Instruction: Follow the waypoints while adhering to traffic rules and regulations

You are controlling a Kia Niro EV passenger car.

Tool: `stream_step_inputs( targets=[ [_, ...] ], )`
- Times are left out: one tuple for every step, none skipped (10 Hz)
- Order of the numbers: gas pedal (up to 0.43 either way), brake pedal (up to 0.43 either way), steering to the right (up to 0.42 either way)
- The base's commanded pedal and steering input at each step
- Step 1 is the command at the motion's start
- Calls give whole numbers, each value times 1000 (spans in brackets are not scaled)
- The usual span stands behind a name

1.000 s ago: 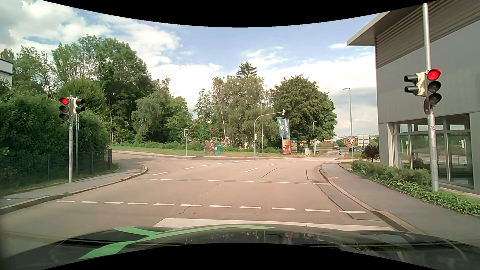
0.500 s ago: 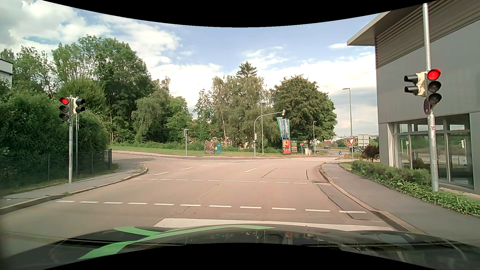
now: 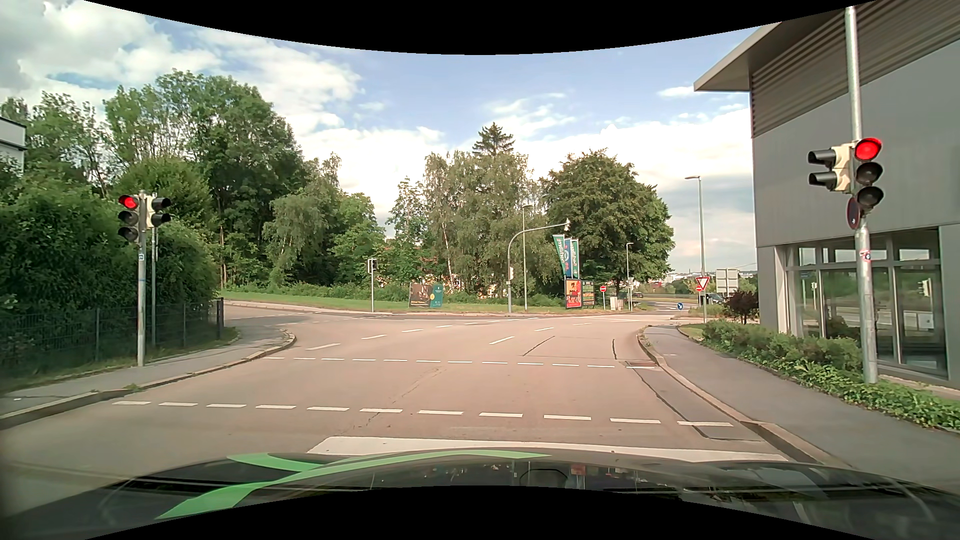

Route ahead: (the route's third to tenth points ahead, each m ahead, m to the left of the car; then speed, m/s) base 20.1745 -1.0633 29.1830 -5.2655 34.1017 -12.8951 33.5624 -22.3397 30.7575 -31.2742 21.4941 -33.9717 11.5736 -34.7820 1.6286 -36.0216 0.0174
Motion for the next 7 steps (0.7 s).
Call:
stream_step_inputs(
  targets=[
    [0,622,26],
    [0,622,26],
    [0,622,26],
    [0,622,26],
    [0,622,26],
    [0,622,26],
    [0,622,26]
  ],
)
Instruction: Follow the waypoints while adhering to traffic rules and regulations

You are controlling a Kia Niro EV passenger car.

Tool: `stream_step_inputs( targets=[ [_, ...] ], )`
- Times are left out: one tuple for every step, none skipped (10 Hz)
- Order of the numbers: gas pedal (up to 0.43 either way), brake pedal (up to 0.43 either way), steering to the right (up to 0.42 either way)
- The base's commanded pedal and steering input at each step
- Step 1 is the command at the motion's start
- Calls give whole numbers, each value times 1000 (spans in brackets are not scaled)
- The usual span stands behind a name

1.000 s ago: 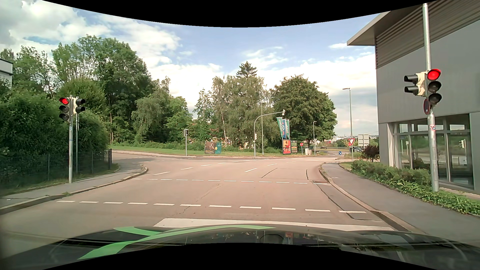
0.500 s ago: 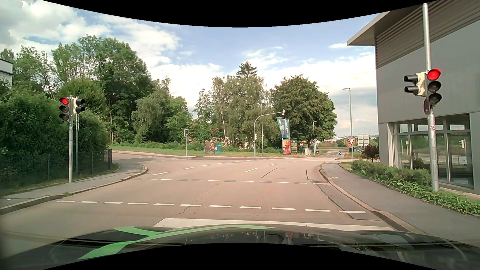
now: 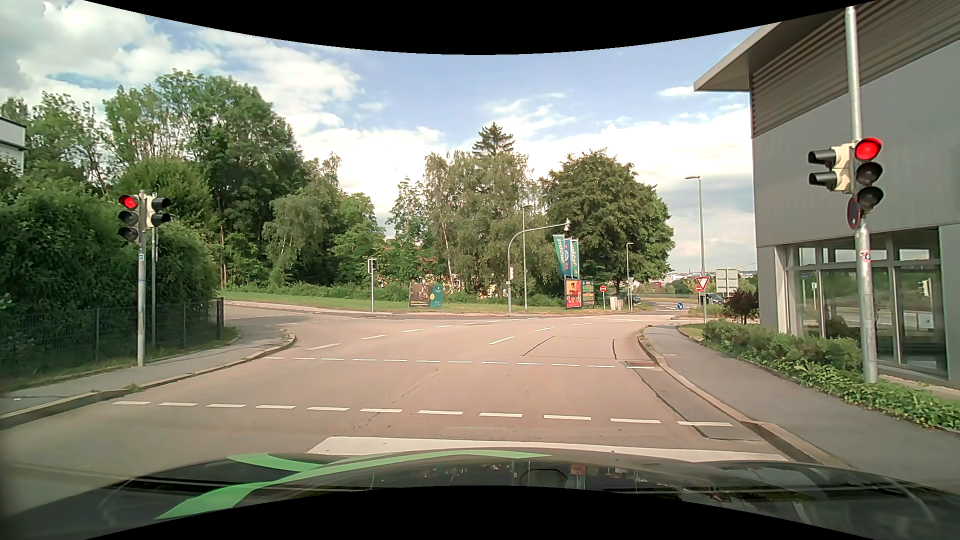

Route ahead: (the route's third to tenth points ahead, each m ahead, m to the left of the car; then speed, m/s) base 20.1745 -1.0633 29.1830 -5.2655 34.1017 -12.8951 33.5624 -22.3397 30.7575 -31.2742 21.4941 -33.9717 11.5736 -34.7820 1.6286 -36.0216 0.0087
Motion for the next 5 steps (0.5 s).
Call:
stream_step_inputs(
  targets=[
    [0,628,26],
    [0,622,26],
    [0,622,26],
    [0,622,26],
    [0,622,26]
  ],
)
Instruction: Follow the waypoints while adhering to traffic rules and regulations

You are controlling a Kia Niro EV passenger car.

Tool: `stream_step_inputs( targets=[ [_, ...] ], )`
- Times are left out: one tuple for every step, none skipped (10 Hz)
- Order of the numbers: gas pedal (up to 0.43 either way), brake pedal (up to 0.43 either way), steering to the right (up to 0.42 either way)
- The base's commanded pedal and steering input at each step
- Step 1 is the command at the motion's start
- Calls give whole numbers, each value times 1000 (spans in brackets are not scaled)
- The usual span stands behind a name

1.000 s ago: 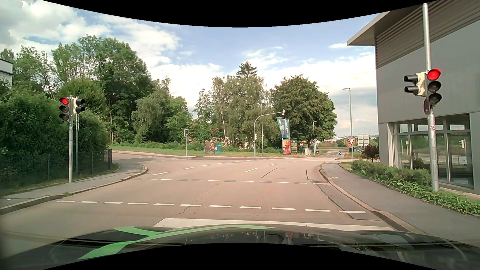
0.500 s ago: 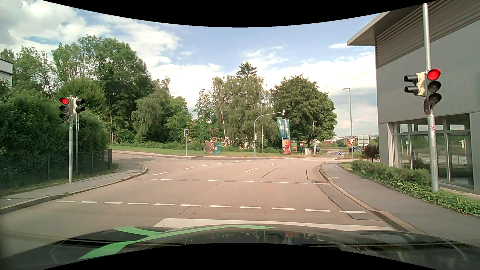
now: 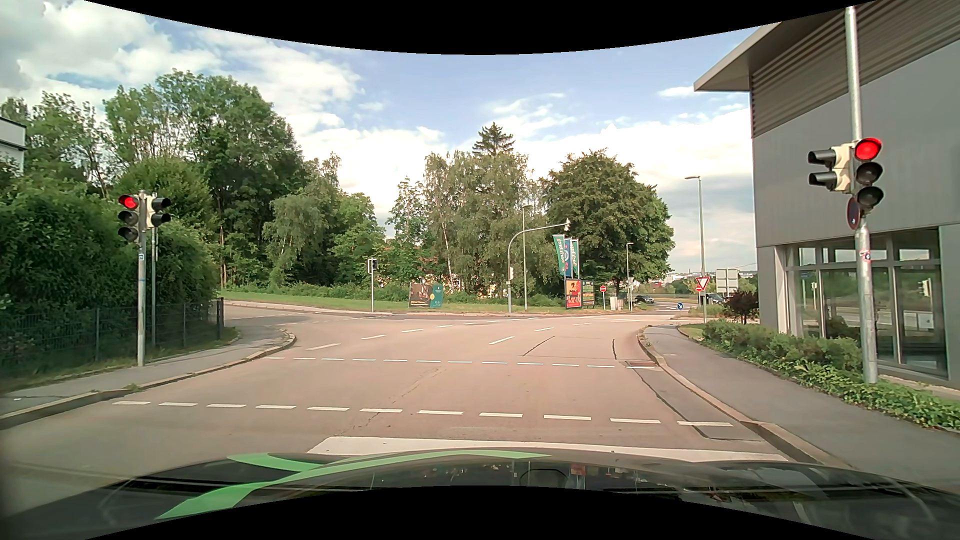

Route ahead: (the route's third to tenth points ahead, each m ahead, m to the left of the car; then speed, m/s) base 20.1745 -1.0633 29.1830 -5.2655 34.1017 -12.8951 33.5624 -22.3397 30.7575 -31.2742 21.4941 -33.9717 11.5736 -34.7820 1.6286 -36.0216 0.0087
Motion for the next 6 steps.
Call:
stream_step_inputs(
  targets=[
    [0,622,26],
    [0,622,26],
    [0,628,26],
    [0,622,26],
    [0,622,25],
    [0,622,24]
  ],
)
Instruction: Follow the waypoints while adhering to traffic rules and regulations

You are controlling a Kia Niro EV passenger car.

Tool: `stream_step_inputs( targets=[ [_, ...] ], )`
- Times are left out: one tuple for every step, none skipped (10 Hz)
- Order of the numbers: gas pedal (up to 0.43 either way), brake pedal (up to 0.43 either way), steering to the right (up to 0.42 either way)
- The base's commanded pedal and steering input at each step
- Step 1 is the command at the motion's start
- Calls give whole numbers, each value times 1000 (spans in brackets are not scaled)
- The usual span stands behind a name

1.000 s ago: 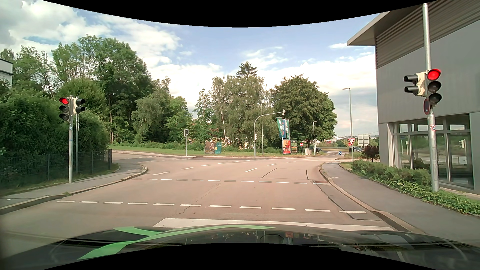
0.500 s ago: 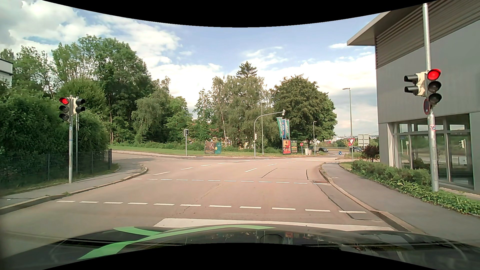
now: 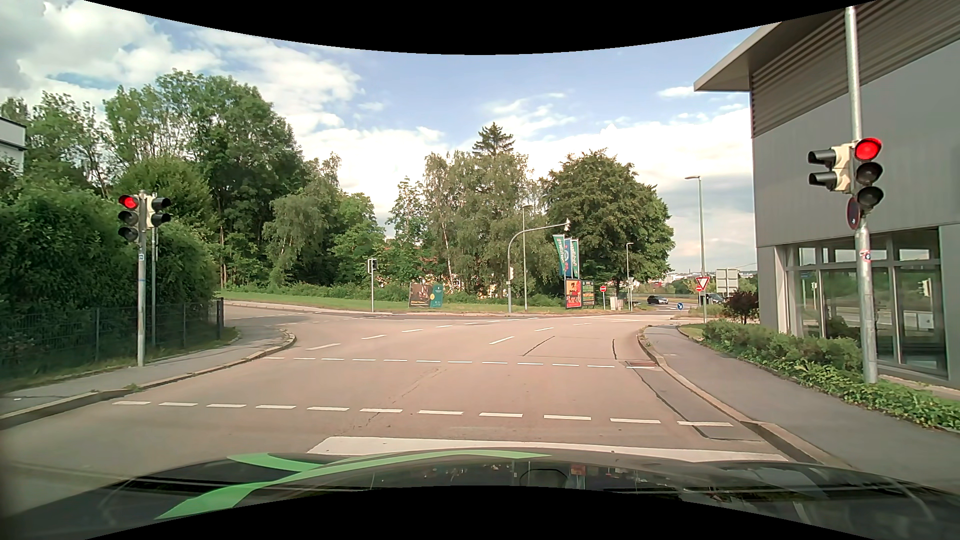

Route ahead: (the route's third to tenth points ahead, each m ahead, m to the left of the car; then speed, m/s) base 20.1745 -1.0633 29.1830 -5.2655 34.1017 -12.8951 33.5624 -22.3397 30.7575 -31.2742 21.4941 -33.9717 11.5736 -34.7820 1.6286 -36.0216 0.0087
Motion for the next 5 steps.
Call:
stream_step_inputs(
  targets=[
    [0,622,24],
    [0,622,24],
    [0,622,24],
    [0,628,24],
    [0,628,24]
  ],
)
